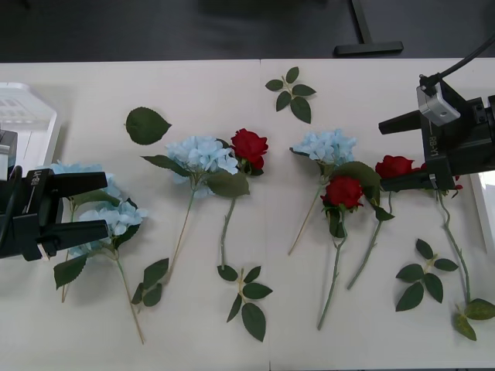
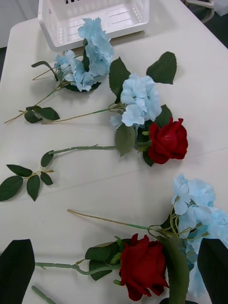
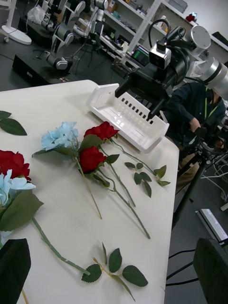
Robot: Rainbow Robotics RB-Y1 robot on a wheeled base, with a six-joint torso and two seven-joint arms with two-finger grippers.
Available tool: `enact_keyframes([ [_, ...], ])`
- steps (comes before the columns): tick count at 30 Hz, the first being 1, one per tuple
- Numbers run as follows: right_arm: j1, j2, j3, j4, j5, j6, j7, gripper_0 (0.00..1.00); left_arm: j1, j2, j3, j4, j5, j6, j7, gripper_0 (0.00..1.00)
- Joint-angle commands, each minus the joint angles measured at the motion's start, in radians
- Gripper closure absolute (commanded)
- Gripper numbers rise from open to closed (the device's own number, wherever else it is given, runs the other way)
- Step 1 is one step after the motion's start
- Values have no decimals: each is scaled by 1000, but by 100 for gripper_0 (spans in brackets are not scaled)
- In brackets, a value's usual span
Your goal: Place the red flowers into the right box and the blue flowers into the left box. If a person shows an open palm, hand one flower to the person first, then continue sorting.
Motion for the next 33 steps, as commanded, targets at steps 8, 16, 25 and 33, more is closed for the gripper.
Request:
enact_keyframes([
  [8, 62, -47, -12, -20, 23, -3, 16, 0, 53, 113, 115, -71, 7, 10, 23, 0],
  [16, 51, -17, -26, -6, 316, 43, -544, 0, 101, 146, 295, -112, -141, 11, 335, 0],
  [25, 27, 64, -25, 39, 647, 101, -933, 0, 95, 158, 269, 18, -386, 22, 650, 0],
  [33, -59, 156, 24, 272, 848, 124, -950, 0, 27, 158, 220, 152, -570, 4, 793, 0],
])
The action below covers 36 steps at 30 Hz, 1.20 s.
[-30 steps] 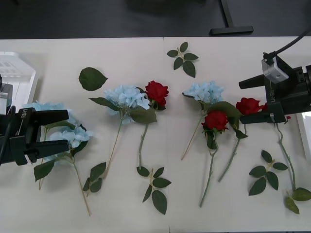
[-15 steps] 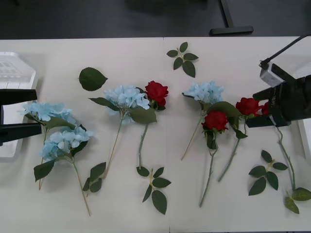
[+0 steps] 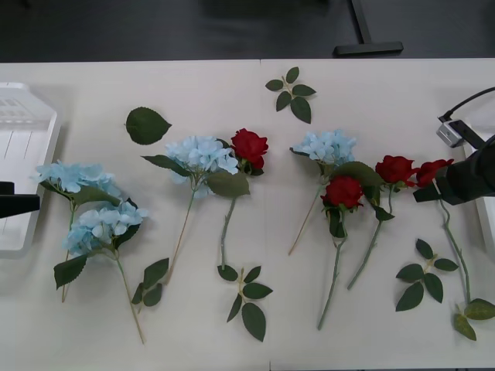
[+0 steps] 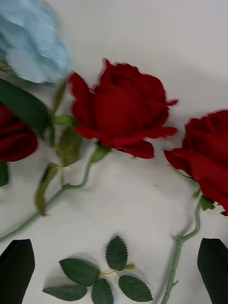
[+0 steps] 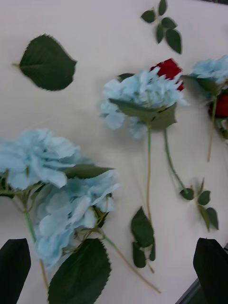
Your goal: Place the red flowers into the right box and the blue flowers into the left box. If a person shows an open palm, hand one flower to the person first, then continue sorting.
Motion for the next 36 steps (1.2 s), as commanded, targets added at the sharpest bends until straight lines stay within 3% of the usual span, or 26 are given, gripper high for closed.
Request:
enact_keyframes([
  [1, -90, 45, 41, 107, 73, -1, 17, 0, -51, 44, -28, 51, -99, -11, 136, 0],
  [8, -170, 77, 117, 245, 87, -46, 6, 0, -137, 42, -111, 88, -258, -34, 146, 0],
  [26, -178, 114, 120, 385, 151, -86, 18, 0, -274, -11, -321, 158, -623, -112, 174, 0],
  [36, -216, 171, 120, 458, 182, -113, 23, 0, -378, -22, -482, 247, -678, -171, 179, 0],
])
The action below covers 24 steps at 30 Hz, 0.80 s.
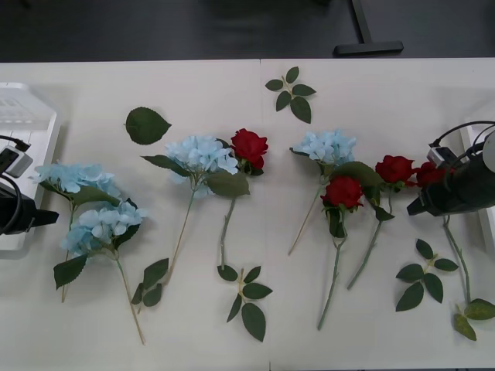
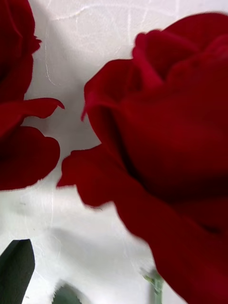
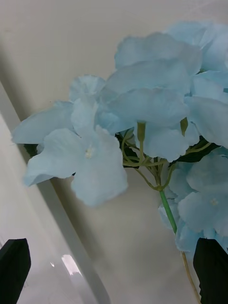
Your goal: Place the red flowers into the right box and the blue flowers into the left box. If a person shows an open palm, hand one flower to the person first, then continue sorting.
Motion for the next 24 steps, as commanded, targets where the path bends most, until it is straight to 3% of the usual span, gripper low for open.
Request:
enact_keyframes([
  [1, -54, 31, -7, 12, 20, -12, 20, 0, -70, -22, -64, 48, -22, -50, 65, 0],
  [9, -65, 47, -7, 48, 46, -47, 23, 2, -93, -68, -109, 69, -59, -73, 59, 0],
  [10, -68, 47, -7, 52, 46, -47, 25, 13, -96, -68, -118, 69, -62, -73, 60, 0],
  [11, -71, 51, -7, 58, 48, -50, 25, 30, -103, -68, -130, 69, -67, -74, 62, 0],
  [12, -72, 53, -7, 64, 48, -55, 26, 37, -109, -68, -142, 69, -71, -74, 65, 0],
  [15, -75, 59, -7, 77, 49, -67, 30, 40, -115, -68, -161, 69, -84, -74, 68, 0],
  [16, -75, 59, -7, 78, 49, -68, 31, 47, -116, -68, -164, 71, -87, -74, 70, 0],
  [18, -77, 59, -7, 78, 51, -68, 31, 69, -116, -68, -170, 71, -93, -74, 73, 0],
  [20, -78, 59, -7, 78, 51, -68, 31, 100, -118, -68, -179, 71, -99, -74, 74, 0],
  [24, -80, 59, -7, 78, 51, -70, 28, 100, -122, -91, -185, 79, -114, -74, 76, 0],
])
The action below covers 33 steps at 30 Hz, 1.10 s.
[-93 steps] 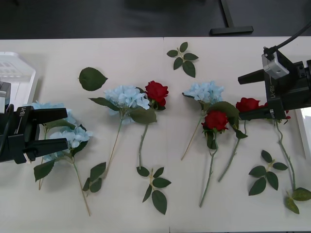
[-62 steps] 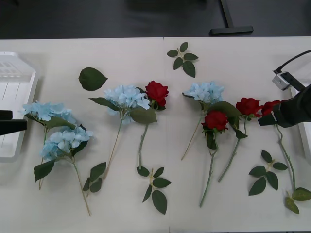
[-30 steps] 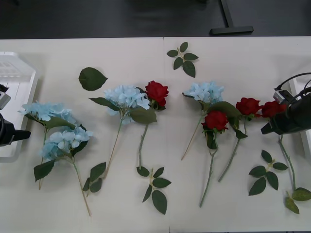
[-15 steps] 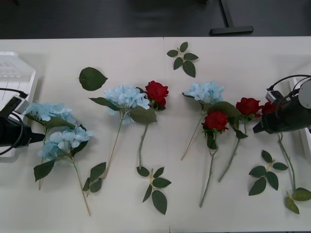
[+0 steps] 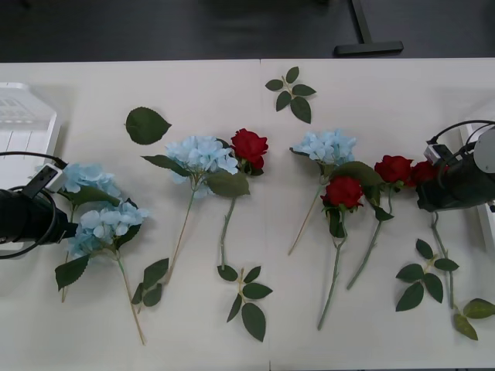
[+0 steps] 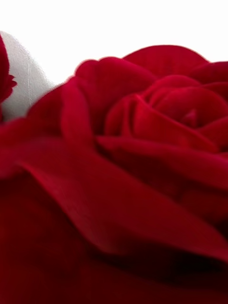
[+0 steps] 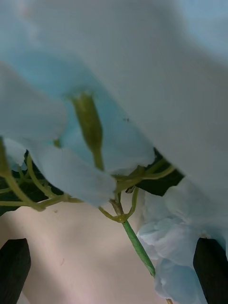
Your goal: Place the red flowers into the right box and the blue flowers into the left box. If a person shows an open palm, hand one flower to the person first, then continue sorting.
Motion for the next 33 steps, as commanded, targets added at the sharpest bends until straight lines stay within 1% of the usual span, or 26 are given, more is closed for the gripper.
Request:
enact_keyframes([
  [1, -43, 22, -7, -1, 10, -8, 22, 100, -39, -30, -13, 13, -27, -12, 75, 4],
  [2, -43, 22, -7, -1, 10, -8, 22, 100, -40, -36, -13, 15, -31, -12, 75, 14],
  [3, -43, 22, -7, -1, 10, -8, 22, 100, -42, -42, -13, 19, -36, -12, 76, 23],
  [5, -45, 22, -7, -1, 8, -8, 21, 100, -42, -51, -13, 25, -41, -12, 78, 30],
  [6, -45, 22, -7, -1, 7, -8, 21, 100, -43, -54, -13, 28, -44, -12, 78, 36],
  [7, -45, 22, -9, -1, 4, -7, 22, 100, -45, -62, -13, 36, -47, -12, 76, 46],
  [8, -45, 22, -9, -1, -1, -7, 21, 100, -46, -65, -13, 41, -50, -12, 76, 52],
  [11, -51, 22, -16, -1, -27, 6, 18, 100, -49, -74, -13, 47, -58, -12, 76, 65],
  [13, -60, 20, -42, -1, -47, 30, 15, 100, -49, -79, -13, 47, -61, -12, 78, 68],
  [14, -69, 20, -70, -1, -53, 61, 15, 100, -49, -82, -13, 50, -64, -12, 81, 69],
  [15, -80, 17, -98, -1, -55, 90, 15, 100, -49, -82, -13, 51, -65, -12, 81, 72],
  [16, -98, 14, -131, -1, -53, 127, 15, 100, -49, -82, -13, 53, -68, -12, 82, 87],
  [17, -115, 3, -157, -1, -47, 156, 15, 100, -51, -82, -13, 54, -68, -12, 84, 95],
  [18, -137, -12, -182, -1, -32, 188, 16, 100, -51, -82, -13, 53, -68, -12, 84, 100],
  [22, -213, -76, -217, -1, 42, 280, 12, 100, -54, -82, -13, 53, -71, -12, 84, 100],
  [27, -276, -152, -214, -1, 145, 302, 21, 100, -52, -82, -13, 53, -67, -16, 88, 100],
  [30, -287, -188, -171, -1, 226, 269, 36, 100, -56, -65, -13, 41, -54, -15, 93, 100],
  [33, -287, -208, -84, -1, 346, 179, 50, 100, -56, -16, 4, -18, -42, 23, 107, 100],
])
